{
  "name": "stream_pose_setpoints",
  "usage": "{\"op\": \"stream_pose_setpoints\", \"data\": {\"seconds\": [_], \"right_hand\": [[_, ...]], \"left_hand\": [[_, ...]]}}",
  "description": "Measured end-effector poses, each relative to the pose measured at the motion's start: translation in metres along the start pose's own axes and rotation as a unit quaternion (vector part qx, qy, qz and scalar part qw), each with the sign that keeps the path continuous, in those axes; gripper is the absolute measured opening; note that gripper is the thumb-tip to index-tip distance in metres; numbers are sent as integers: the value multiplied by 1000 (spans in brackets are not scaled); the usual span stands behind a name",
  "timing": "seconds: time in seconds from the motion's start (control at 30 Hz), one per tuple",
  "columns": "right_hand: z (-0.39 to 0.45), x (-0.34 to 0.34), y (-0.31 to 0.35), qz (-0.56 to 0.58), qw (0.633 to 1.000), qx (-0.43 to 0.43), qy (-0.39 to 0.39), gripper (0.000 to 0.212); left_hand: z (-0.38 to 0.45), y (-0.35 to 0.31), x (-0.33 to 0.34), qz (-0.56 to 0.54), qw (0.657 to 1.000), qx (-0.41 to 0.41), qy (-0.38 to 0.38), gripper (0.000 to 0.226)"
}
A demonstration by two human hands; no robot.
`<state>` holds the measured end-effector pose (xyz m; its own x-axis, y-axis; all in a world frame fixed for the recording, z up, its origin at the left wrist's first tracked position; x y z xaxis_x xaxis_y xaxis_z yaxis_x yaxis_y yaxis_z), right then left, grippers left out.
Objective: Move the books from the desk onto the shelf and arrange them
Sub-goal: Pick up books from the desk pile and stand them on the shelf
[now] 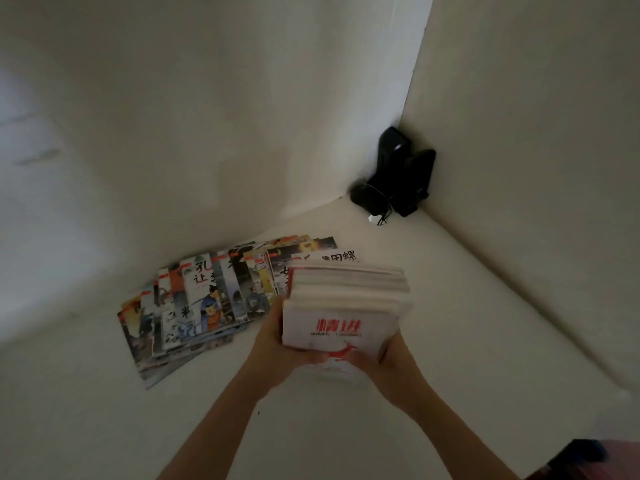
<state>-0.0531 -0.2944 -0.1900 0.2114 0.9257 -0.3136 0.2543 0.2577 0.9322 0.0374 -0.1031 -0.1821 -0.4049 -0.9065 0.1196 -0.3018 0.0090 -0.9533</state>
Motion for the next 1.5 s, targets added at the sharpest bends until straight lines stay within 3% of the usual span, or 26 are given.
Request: {"op": "stream_pose_setpoints", "data": {"seconds": [0.1,0.3,0.37,0.5,0.7,0.9,1.07,1.23,1.5], "right_hand": [[-5,7,-6,-44,998,-42,-26,77],[-14,18,-23,-43,998,-47,-1,58],[-15,17,-24,-42,998,-35,7,63],[-14,12,-12,-68,997,-39,15,76],[-12,12,-21,-66,997,-44,3,59],[-16,18,-18,-58,997,-52,1,73],[-17,16,-15,-71,996,-55,3,78],[-15,12,-21,-84,995,-55,3,65],[-13,11,-25,-103,994,-46,13,77]], "left_hand": [[-1,13,-9,14,1000,-10,-18,95],[-14,34,-6,38,998,-21,-36,118],[-12,35,-2,14,999,1,-30,122],[-13,30,-3,29,999,10,-16,105],[-11,31,-9,55,998,3,-3,86],[-10,32,-2,69,997,-30,6,65],[-9,32,-3,88,996,-26,14,71],[-10,30,2,58,998,-19,9,77],[-11,32,4,58,998,-4,10,77]]}}
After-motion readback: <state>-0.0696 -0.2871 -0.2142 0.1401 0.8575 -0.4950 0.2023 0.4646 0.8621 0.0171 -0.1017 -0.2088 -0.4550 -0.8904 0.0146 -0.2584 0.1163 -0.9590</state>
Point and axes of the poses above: each hand's wrist, its own z-axis towards the middle knuckle, its own x-axis out of the palm, y = z × x, the point moved 4 cm from there along z, towards the middle knuckle, and after that the axes turned 11 degrees about -z, right-handed, at the moved point
